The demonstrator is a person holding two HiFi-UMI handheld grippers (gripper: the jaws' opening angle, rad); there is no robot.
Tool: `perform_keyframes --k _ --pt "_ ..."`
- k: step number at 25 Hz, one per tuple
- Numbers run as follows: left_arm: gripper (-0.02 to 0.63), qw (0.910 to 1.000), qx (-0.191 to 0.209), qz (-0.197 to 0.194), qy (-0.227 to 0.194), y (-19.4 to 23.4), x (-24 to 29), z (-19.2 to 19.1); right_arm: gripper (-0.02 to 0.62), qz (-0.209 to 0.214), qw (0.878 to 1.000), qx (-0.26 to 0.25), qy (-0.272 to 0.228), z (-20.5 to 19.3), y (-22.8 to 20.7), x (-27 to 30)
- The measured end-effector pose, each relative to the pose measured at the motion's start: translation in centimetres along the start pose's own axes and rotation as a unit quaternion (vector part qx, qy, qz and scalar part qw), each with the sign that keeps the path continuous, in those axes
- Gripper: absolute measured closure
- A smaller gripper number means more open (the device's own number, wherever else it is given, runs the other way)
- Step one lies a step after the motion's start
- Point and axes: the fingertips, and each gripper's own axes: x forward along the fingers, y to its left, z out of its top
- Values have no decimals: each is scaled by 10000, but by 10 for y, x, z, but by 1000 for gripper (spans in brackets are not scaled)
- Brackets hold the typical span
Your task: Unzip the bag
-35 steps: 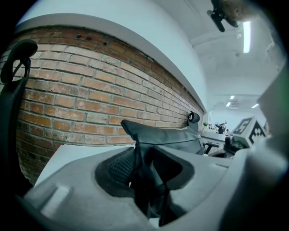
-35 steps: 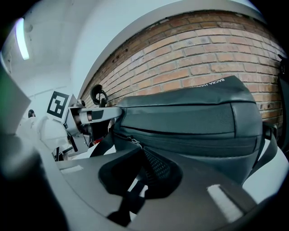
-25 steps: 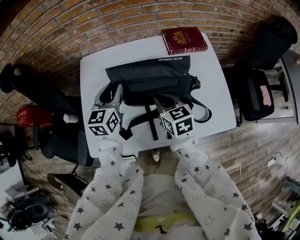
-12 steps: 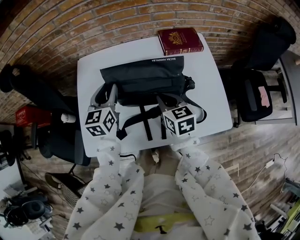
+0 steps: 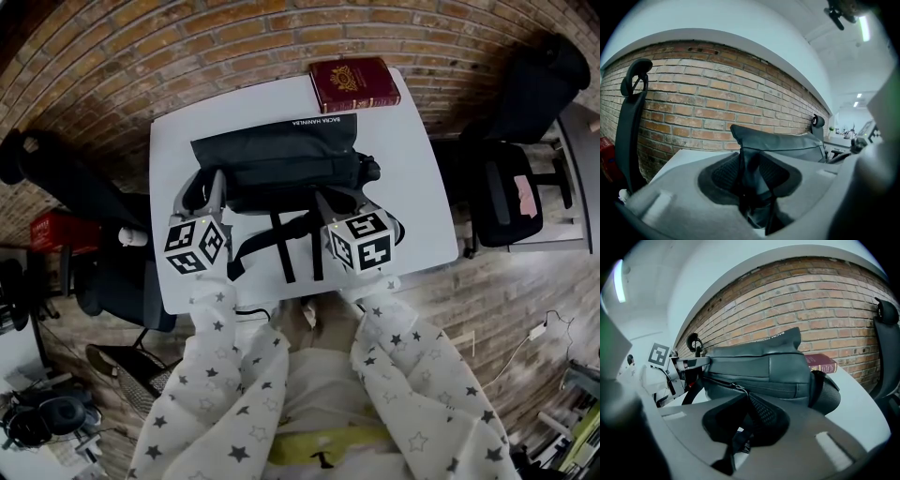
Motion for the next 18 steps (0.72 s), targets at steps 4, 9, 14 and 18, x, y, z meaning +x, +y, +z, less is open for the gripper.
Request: perform_keyframes --k 4,9,14,18 --pt "474 10000 -15 87 -32 5 -1 -1 575 43 10000 -60 -6 0 4 2" --pt "474 9998 -19 173 -54 7 -2 -1 575 -59 10000 -9 -17 1 -5 -2" --pt "472 9996 -40 250 -99 10 -2 -3 577 -202 9998 68 -48 -2 -19 -11" --pt "472 9995 -55 295 -114 12 -1 -4 577 -301 9995 96 -72 -3 -26 -16"
